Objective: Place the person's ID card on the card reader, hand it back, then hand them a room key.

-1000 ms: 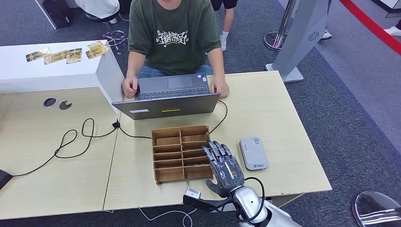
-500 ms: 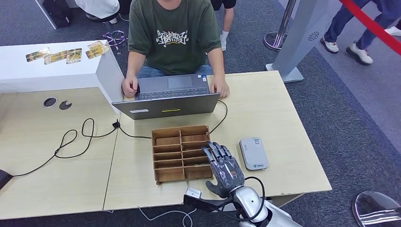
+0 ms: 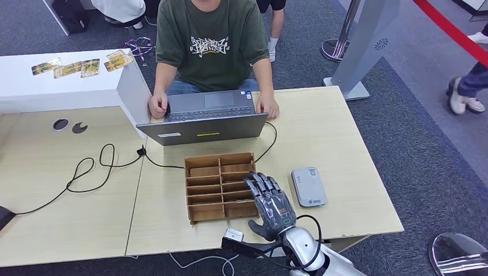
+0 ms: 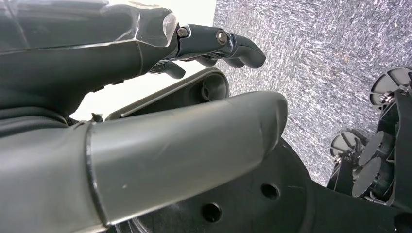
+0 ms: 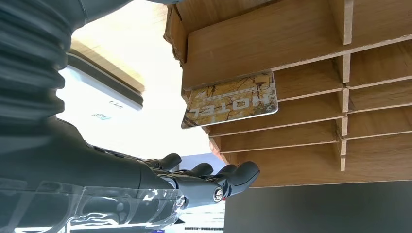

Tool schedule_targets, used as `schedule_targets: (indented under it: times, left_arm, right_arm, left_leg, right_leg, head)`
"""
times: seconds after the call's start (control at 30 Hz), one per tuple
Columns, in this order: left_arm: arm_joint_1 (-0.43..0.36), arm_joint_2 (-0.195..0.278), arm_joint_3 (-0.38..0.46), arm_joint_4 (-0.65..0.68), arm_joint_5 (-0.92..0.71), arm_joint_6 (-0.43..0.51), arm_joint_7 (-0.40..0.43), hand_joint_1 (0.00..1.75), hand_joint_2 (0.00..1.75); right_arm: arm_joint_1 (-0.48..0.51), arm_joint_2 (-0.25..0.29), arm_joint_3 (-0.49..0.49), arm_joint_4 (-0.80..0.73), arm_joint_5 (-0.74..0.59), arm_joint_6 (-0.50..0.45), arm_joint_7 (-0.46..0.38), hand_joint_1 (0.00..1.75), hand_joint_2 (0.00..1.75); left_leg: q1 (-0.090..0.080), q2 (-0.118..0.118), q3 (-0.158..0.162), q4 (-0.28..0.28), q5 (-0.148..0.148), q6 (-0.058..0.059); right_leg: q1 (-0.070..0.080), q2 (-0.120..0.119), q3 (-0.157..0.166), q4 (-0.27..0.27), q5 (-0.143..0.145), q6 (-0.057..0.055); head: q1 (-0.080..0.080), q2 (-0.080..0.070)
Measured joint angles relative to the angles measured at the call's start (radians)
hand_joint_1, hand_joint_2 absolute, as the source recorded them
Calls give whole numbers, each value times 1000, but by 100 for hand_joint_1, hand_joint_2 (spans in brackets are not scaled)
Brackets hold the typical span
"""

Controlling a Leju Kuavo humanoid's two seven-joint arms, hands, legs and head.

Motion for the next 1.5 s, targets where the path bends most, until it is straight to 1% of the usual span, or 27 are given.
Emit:
schedule_targets:
  times: [0.33,0.67,1.1,1.5]
  left_arm:
    - [0,0,0,0,0,1,0,0,0]
    - [0,1,0,0,1,1,0,0,0]
    - [0,1,0,0,1,1,0,0,0]
    - [0,1,0,0,1,0,0,0,0]
  right_arm:
    - [0,0,0,-10,-7,2,2,0,175]
    - [-3,-2,1,-24,-31,27,-12,0,175]
    - [-16,-4,10,-23,-45,37,-12,0,175]
    - [-43,-14,18,-23,-48,69,-10,0,175]
  left_leg:
    - [0,0,0,0,0,0]
    - [0,0,0,0,0,0]
    - [0,0,0,0,0,0]
    - [0,0,0,0,0,0]
  right_leg:
    - [0,0,0,0,0,0]
    - [0,0,0,0,0,0]
    - [0,0,0,0,0,0]
    - [0,0,0,0,0,0]
  head:
    - [0,0]
    - [0,0]
    - [0,0]
    - [0,0]
